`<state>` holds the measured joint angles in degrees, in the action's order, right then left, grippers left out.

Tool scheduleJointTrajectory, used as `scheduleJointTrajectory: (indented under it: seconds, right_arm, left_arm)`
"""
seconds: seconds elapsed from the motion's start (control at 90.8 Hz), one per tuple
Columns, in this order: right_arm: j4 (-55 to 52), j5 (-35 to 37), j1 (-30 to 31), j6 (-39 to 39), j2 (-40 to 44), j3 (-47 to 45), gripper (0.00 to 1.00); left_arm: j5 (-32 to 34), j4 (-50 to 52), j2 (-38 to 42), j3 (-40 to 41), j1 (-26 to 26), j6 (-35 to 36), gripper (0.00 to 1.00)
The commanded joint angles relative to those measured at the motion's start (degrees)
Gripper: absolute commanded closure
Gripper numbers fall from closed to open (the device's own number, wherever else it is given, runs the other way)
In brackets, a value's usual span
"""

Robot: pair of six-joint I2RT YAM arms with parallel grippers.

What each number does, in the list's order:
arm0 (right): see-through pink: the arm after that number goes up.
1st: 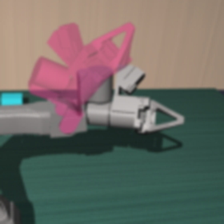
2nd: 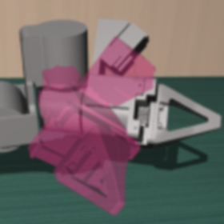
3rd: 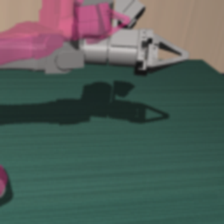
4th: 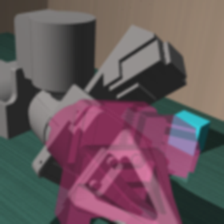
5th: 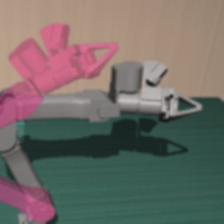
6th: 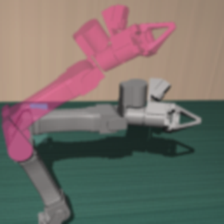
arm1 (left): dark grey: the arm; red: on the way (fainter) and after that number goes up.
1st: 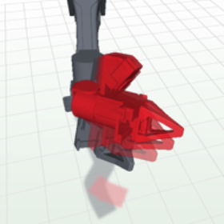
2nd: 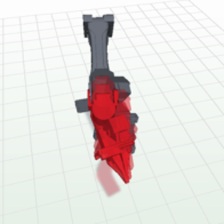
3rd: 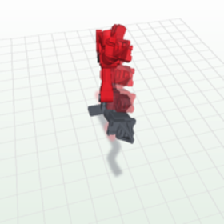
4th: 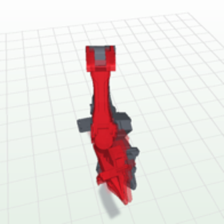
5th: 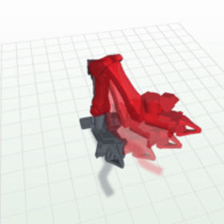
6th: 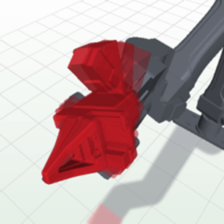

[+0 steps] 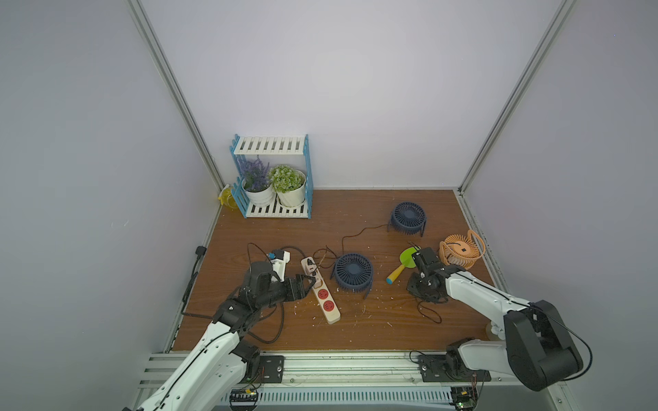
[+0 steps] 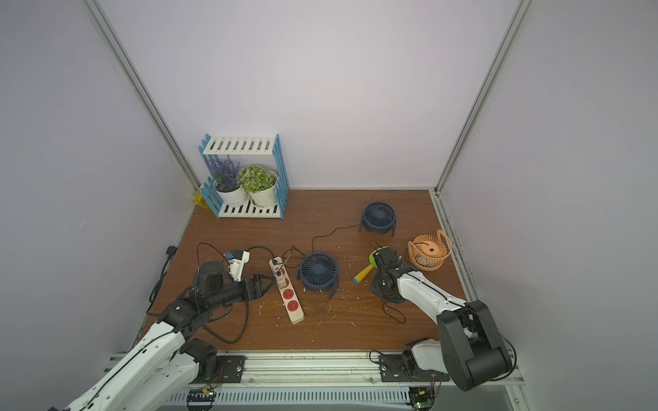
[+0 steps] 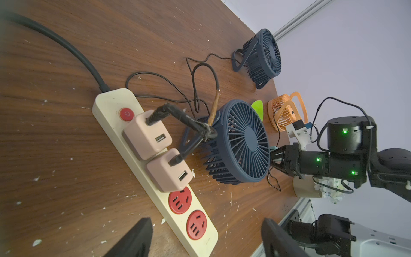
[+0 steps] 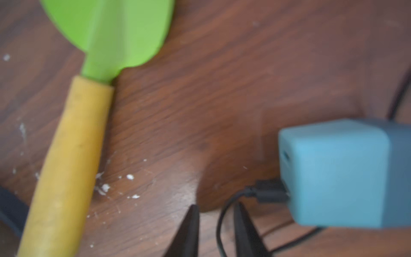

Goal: Plug the desk fan into the power strip
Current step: Pick up the plug from the center of the board.

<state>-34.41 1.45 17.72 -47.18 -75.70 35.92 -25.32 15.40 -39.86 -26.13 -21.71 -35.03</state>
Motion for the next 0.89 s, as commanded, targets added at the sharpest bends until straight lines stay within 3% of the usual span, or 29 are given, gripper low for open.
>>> scheduleJointTrajectory:
  seconds: [0.0, 0.033, 0.22, 0.385, 0.583, 0.881]
  right_arm:
    - [-0.1, -1.9, 0.5, 2.7, -1.9, -0.4, 0.96]
    - [-0.8, -2.2, 0.4, 3.3, -1.5, -0.1, 1.0]
    - [-6.9, -6.5, 0.4, 10.4, 5.7, 4.3, 1.0]
    - [-12.2, -16.1, 0.4, 17.4, 11.8, 11.8, 1.0]
    - [-16.4, -30.4, 0.6, 24.4, 12.3, 21.6, 1.0]
    - [-19.6, -45.2, 4.8, 32.2, 8.8, 29.2, 1.0]
  left_arm:
    - [-0.9, -1.9, 0.5, 0.1, 0.7, 0.5, 0.2]
    - [-1.1, -2.4, 0.6, 0.1, 0.7, 0.5, 0.2]
    - [-1.2, -9.4, 0.4, 0.9, -0.5, 1.2, 0.19]
    - [3.8, -21.8, -2.5, 2.5, -6.5, 4.7, 0.15]
    - [3.8, -36.8, -10.8, 1.9, -10.3, 8.6, 0.06]
    - [8.0, -40.1, -21.0, -5.9, -19.8, 24.9, 0.03]
